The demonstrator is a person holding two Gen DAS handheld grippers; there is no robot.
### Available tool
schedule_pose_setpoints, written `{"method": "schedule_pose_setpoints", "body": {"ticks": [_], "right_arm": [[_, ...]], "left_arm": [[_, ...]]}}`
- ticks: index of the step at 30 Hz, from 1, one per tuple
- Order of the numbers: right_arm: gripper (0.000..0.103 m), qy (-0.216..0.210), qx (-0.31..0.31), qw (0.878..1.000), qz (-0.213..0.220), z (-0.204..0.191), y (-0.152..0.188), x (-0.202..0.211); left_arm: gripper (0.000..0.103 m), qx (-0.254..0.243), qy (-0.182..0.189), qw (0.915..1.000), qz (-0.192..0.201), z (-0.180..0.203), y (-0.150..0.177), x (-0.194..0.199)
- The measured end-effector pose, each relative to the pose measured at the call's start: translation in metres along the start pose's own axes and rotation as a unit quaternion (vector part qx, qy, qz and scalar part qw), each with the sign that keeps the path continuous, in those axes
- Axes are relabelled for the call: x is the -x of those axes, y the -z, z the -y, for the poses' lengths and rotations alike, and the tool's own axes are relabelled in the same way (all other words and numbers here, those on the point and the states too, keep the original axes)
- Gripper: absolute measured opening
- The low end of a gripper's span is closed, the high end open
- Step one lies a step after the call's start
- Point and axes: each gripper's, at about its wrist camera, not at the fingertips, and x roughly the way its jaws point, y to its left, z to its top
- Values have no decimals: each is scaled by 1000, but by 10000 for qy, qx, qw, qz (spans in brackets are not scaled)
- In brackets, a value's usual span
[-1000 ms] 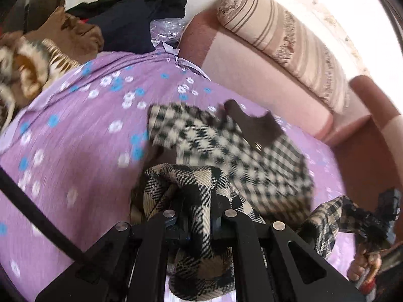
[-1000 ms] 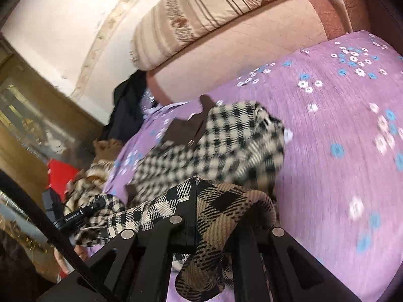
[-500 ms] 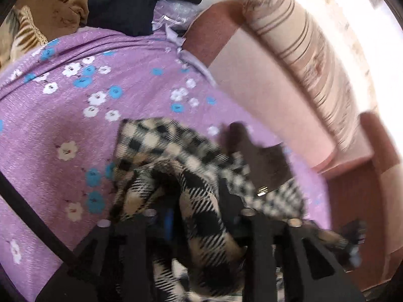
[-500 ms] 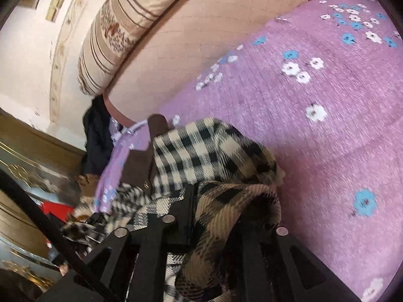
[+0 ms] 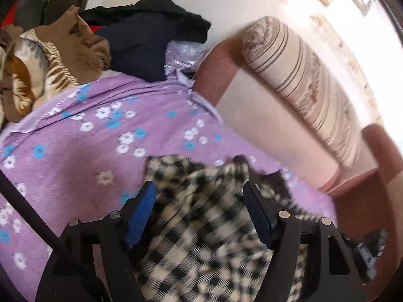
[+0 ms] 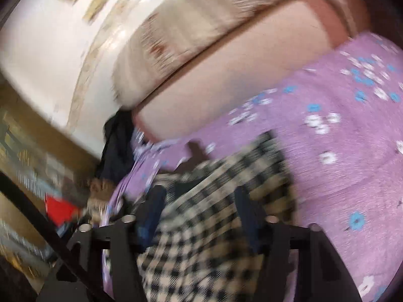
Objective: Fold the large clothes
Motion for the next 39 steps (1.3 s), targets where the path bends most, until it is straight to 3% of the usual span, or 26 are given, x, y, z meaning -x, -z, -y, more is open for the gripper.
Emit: {"method": "schedule_pose_setpoints", "body": {"ticks": [4,7,10,12,16,19,22,23,24,26,28,30,33,35,36,37,39], "right_arm": [[44,-73,873,9937,-705,-54,37,-30],[44,-105,1378,9817,-1308,-89,65,-70],[44,-226,1513,9691,-1937,-113,82,-123],[44,-22,1638,9612,-2222,-123,84,-162],[44,586,1685,9571,-2284,-125,64,-217],[45,1332,1721,9578,-1877,-125,40,-226],[45,1293,1311,9715,-1495,-125,14,-202],[45,1171,1300,9750,-1372,-130,9,-191],[45,1010,1351,9770,-1303,-139,6,-181],[48,750,1485,9765,-1370,-158,4,-172],[58,547,1612,9725,-1588,-174,5,-173],[58,450,1776,9642,-1918,-191,9,-187],[60,700,1885,9530,-2268,-199,19,-213],[51,600,1734,9468,-2643,-196,26,-228],[21,472,1703,9435,-2804,-198,30,-236],[12,393,1705,9392,-2955,-202,34,-242],[11,498,1962,9341,-2942,-215,37,-251]], "left_arm": [[70,-243,-253,9990,-286,-10,11,1],[70,-567,-530,9953,-583,-16,19,-3],[70,-937,-708,9893,-865,-24,29,-10],[70,-1071,-685,9867,-1009,-30,37,-13],[70,-993,-381,9871,-1199,-42,45,-12],[70,-1016,-141,9853,-1365,-44,51,-13],[70,-1188,-115,9811,-1523,-40,59,-17],[60,-1236,-111,9792,-1607,-39,60,-19],[32,-1304,-62,9759,-1751,-38,63,-20],[10,-1378,-211,9722,-1882,-39,66,-19],[9,-1339,-210,9736,-1836,-43,65,-10],[8,-1260,-171,9752,-1811,-47,64,1],[6,-1291,-183,9758,-1753,-51,63,9],[6,-1294,-162,9756,-1764,-53,63,10],[6,-1282,-156,9757,-1772,-54,62,10],[6,-1266,-161,9758,-1776,-56,61,10],[6,-1237,-172,9758,-1795,-58,60,8]]}}
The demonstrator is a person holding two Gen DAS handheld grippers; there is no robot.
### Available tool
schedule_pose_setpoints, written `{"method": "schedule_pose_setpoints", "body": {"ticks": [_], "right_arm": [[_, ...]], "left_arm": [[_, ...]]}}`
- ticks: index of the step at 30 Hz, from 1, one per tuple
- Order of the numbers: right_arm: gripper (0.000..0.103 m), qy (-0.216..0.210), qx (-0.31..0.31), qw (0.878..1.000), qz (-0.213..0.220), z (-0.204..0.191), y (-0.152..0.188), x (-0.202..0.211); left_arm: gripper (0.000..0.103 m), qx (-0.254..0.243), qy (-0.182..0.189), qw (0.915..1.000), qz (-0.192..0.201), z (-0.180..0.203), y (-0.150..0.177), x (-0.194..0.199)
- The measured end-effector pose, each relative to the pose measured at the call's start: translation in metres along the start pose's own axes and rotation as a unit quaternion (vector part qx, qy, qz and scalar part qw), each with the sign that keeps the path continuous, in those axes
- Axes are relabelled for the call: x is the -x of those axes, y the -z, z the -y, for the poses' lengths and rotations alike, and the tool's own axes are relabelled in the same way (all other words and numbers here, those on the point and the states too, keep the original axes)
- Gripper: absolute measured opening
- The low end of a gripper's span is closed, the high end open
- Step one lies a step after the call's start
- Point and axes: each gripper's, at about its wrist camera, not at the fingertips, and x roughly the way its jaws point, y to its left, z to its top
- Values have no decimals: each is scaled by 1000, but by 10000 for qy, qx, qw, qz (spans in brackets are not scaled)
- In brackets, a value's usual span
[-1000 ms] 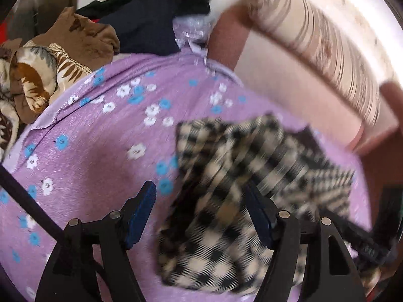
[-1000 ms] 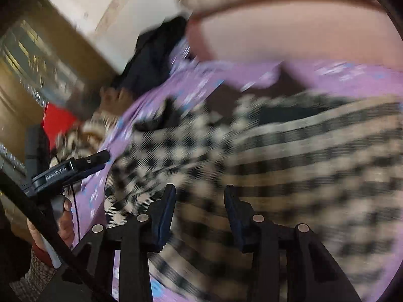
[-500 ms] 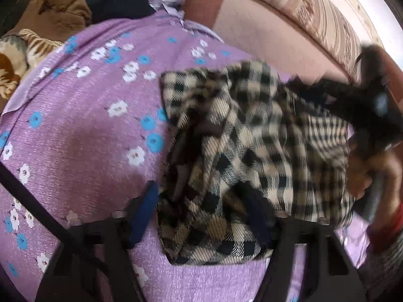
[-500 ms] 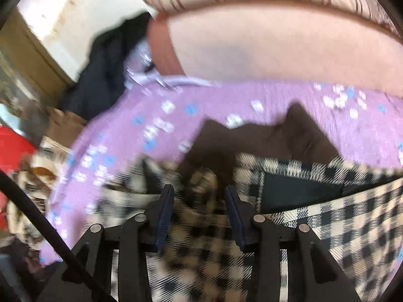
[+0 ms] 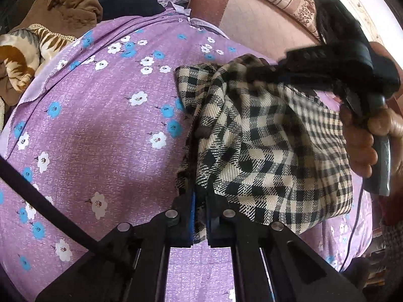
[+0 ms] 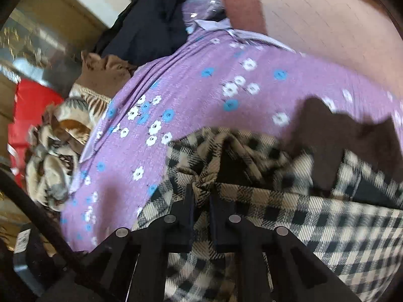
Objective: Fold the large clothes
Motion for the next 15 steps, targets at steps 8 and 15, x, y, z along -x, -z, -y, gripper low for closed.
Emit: {"method": "schedule_pose_setpoints", "body": {"ticks": [8,15], "right_arm": [[10,1423,288,9840,1034,-19,-43,0],[16,932,466,9894,1014,-15,16,32]], "left_arm": [[6,-96,-332,9994,-44,4,-1,-10],[7,119,-180,9997,-104,-3,-1,-13]]}}
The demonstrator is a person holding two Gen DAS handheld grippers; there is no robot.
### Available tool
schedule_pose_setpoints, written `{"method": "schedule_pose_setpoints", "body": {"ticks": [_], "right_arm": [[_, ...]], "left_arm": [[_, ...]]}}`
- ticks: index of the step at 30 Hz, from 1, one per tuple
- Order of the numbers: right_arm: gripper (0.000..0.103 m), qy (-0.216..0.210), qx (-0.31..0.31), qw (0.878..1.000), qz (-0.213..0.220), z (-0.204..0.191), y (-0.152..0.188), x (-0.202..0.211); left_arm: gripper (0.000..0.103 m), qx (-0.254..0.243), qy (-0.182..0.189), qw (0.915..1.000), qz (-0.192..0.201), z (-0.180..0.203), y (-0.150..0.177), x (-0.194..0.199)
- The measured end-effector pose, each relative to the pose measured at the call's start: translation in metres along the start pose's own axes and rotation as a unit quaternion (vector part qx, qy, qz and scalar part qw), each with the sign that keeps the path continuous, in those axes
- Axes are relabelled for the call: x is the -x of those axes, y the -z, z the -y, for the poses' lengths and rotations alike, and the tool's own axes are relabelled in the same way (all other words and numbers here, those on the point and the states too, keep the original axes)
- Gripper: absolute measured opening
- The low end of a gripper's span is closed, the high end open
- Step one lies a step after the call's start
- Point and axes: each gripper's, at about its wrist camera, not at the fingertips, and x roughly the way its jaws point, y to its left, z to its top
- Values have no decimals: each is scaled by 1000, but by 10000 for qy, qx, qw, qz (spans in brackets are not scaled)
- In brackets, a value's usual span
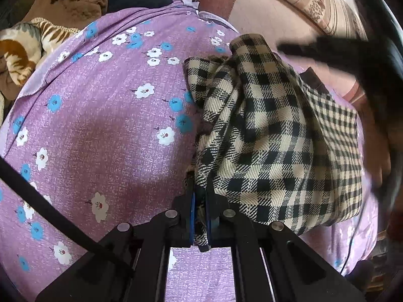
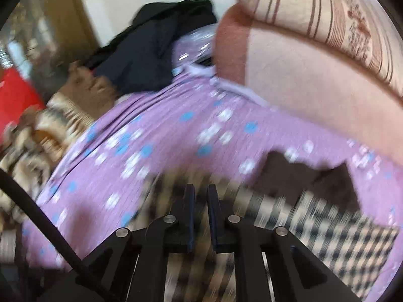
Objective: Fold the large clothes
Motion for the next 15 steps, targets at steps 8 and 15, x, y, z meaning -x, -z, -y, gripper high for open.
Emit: {"method": "schedule_pose_setpoints", "body": {"ticks": [8,15], "right_arm": [[46,1076,-758,9908,-318,61,90,16],[46,1027,-717,9921,4,77,176,105]], "left_arm": [[16,62,-45,9991,427,-6,-1,9],[26,-230,211,9920,1223,31,6,40]]}}
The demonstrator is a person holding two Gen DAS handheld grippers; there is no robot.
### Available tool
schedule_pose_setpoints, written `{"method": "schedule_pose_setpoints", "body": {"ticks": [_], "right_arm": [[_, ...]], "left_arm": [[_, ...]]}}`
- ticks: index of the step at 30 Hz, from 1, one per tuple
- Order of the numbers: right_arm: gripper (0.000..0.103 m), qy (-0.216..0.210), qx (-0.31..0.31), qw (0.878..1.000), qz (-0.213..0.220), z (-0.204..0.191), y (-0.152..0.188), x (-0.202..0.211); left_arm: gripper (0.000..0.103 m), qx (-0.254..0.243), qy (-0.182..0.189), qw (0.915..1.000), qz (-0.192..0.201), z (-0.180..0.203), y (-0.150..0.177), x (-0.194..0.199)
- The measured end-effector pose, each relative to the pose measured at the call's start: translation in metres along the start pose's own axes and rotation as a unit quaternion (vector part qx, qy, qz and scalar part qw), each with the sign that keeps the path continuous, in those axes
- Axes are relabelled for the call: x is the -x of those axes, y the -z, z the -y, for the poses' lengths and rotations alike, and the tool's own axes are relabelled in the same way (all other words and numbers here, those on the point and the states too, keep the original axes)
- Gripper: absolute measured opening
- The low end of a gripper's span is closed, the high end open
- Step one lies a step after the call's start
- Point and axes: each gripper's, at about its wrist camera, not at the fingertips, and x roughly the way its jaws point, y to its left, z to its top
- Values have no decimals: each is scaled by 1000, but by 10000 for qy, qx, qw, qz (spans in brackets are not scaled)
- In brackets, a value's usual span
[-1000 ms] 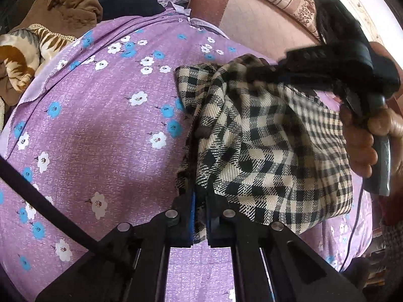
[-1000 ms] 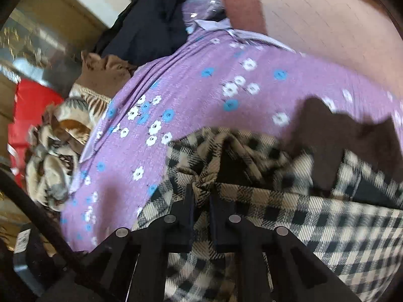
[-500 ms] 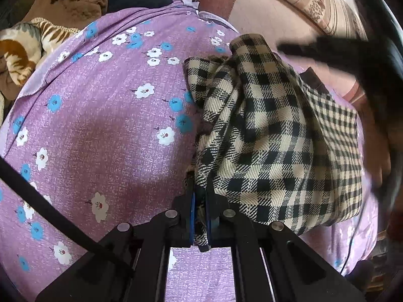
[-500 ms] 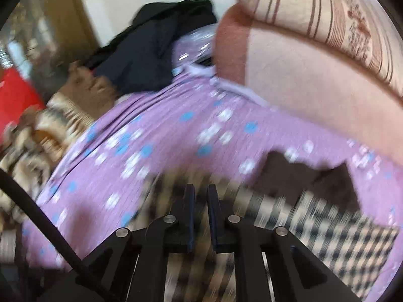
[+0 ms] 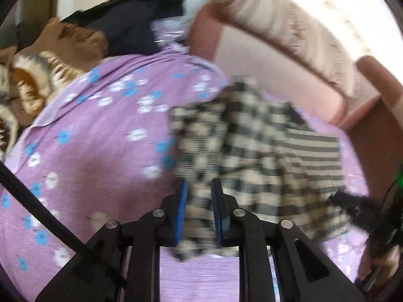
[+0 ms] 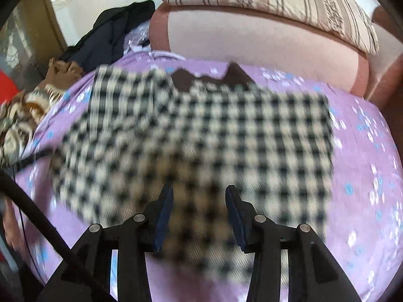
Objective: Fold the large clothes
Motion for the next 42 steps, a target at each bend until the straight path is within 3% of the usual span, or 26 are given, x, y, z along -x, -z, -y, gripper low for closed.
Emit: {"method": "schedule_pose_setpoints", "body": {"ticks": [2,3,5,8,11,13,17,19,20,22,24,28,31,35,39,42], "right_arm": [[46,60,-48,9998,-182,15,19,-3],[46,79,-117,9996,-239,22,23,-8],[44,89,-503,9974,-516,48,36,-20],[41,706,-883,9917,-618,89,46,-21],[41,1038,-1322,9846,-484,127,52,1],[41,1126,-1361,9839,-277,138,53,17],[41,511,-1303,9897,295,129,44,37],[41,166,-1107,9930,368,114,38,35],[41,-217,-979,9945,292,102,34,27],[41,-549,-805,9951,136,84,34,15],[41,-494,-547,9973,-14,74,36,2],[41,234,-615,9978,-83,99,43,-8],[41,-41,-1188,9920,413,130,43,13],[41,-574,-1770,9782,920,148,17,22],[39,-1210,-1740,9734,870,125,-19,-4],[39,-1342,-1316,9807,544,94,-43,-38]], "left_arm": [[36,-104,238,9996,-124,21,6,-9],[36,-124,209,9994,-242,28,10,-16],[36,-179,65,9986,-502,36,16,-33],[35,-398,-407,9959,-705,34,24,-52],[35,-453,-638,9955,-538,31,20,-47],[35,-480,-858,9950,-153,34,14,-33],[37,-477,-783,9954,263,41,4,-18],[42,-441,-681,9965,194,45,4,-24],[43,-447,-679,9966,112,46,4,-31],[43,-500,-788,9956,-104,47,9,-45],[43,-510,-868,9947,-189,48,12,-53],[43,-460,-850,9952,-138,44,8,-52],[43,-363,-807,9961,-41,40,-1,-50],[46,-15,-746,9972,-45,23,-22,-65],[46,368,-719,9966,-150,2,-35,-87],[46,266,-913,9954,-151,-2,-40,-98]]}}
